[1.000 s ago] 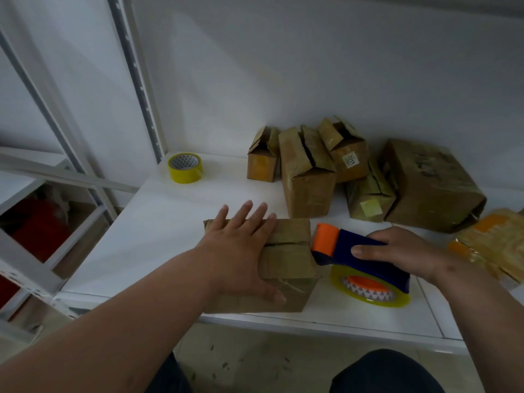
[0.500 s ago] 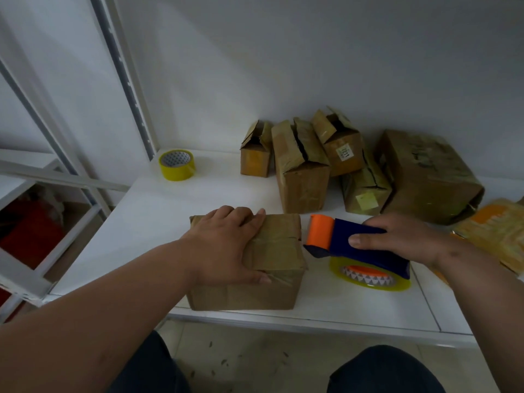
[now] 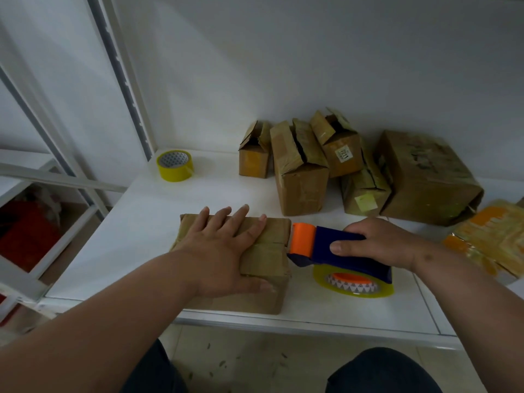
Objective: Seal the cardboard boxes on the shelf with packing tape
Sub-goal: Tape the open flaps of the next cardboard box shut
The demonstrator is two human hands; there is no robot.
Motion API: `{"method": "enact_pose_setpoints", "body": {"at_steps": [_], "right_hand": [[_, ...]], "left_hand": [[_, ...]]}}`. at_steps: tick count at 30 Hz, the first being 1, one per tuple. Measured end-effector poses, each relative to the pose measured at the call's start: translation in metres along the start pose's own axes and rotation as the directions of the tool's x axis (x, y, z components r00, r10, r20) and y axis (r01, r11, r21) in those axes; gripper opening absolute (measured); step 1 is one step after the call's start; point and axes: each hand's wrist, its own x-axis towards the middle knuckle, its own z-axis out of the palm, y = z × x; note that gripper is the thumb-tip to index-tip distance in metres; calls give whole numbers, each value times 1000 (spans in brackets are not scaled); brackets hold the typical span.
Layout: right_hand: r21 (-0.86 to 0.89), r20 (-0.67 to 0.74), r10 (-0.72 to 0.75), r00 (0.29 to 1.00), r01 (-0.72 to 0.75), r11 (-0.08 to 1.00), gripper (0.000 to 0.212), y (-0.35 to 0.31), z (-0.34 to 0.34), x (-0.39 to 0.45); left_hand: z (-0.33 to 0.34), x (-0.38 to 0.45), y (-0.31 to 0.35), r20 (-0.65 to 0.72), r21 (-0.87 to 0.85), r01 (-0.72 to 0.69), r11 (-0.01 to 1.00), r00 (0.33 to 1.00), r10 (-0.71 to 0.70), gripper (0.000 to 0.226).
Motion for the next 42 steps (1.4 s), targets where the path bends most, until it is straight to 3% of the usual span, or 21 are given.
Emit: {"method": "enact_pose_setpoints", "body": {"at_steps": [7, 11, 13, 20, 26, 28, 37, 42], "right_hand": [[136, 4, 46, 999, -46, 990, 57, 15, 1, -11], [173, 12, 64, 998, -65, 983, 94, 28, 0, -17], [175, 20, 68, 997, -70, 982, 100, 33, 0, -21], [-23, 37, 24, 999, -23, 999, 87, 21, -12, -15], [5, 29, 22, 999, -22, 1000, 64, 23, -24, -26], [-5, 47, 40, 998, -40, 999, 66, 27, -19, -28], [-252, 112, 116, 987, -85, 964, 34, -9, 3, 6], [-288, 153, 188, 970, -139, 948, 34, -29, -1, 21]], "left_hand": [[1, -1, -3, -28, 17, -23, 1000, 999, 23, 110], [1, 0, -6, -62, 1, -34, 999, 998, 34, 108], [2, 1, -7, -67, -10, -34, 999, 997, 33, 108], [3, 0, -7, -73, -19, -37, 999, 997, 36, 109], [3, 1, -7, -78, -21, -35, 999, 996, 33, 110], [3, 1, -8, -76, -22, -37, 999, 997, 35, 110], [3, 1, -7, -65, -19, -27, 999, 998, 26, 112], [2, 2, -6, -57, -28, -22, 999, 998, 21, 113]]}}
